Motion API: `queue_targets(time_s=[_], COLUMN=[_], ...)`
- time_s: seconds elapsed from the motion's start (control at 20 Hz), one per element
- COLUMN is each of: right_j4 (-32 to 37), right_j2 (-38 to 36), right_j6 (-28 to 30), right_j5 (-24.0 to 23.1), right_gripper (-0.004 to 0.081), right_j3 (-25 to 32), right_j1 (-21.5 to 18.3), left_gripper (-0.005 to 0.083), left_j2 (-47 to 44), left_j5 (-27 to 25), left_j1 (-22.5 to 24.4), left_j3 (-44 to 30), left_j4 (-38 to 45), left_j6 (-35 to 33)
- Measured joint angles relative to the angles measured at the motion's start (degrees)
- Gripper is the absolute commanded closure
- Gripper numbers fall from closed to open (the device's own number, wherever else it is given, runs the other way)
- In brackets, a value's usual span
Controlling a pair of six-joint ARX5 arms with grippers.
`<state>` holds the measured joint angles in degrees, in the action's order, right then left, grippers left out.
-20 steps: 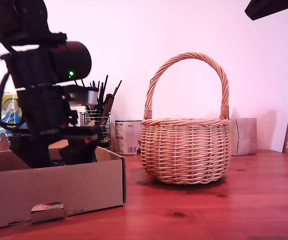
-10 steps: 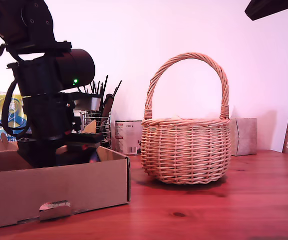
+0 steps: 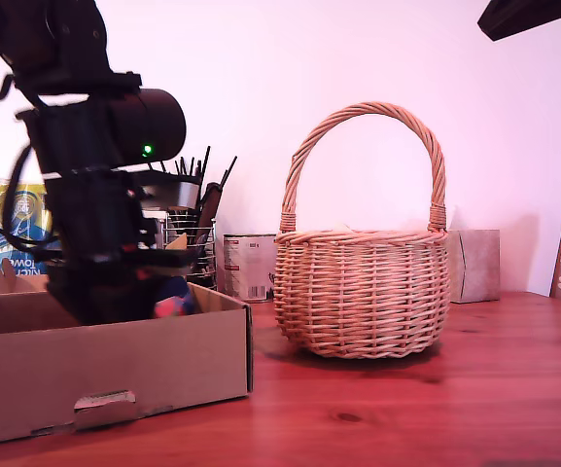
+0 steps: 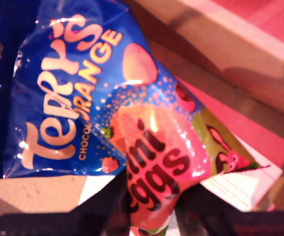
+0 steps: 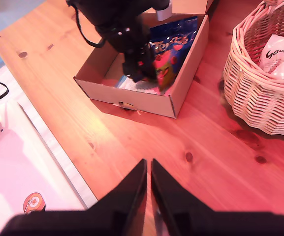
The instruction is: Move the bags of Easter eggs from the cardboard box on the left into the woven basket on the right side.
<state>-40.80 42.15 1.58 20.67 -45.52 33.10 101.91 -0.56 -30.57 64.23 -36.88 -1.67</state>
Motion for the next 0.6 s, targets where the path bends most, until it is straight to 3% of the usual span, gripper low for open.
queue_targets(time_s=[0.3,0.45,0.6], right_j4=[0.0,0.0,0.0], right_j2=[0.0,0.0,0.0], right_j6=[0.0,0.0,-0.1], right_j5=[0.0,0.0,0.0], right_gripper=[0.0783,0.0783,0.0783], right_j3=[0.0,0.0,0.0], right_j1=[0.0,0.0,0.0], left_gripper=[0.0648,0.0646,0.0646], left_j2=[-13.3,-19.9,-20.3], left_j5=[0.5,6.6,14.2], left_j1=[0.3,0.2,-2.6], left_j3=[0.0,0.0,0.0], left_j4=[-5.2,-1.9,8.9], left_j6=[-0.3,-0.9,-1.4])
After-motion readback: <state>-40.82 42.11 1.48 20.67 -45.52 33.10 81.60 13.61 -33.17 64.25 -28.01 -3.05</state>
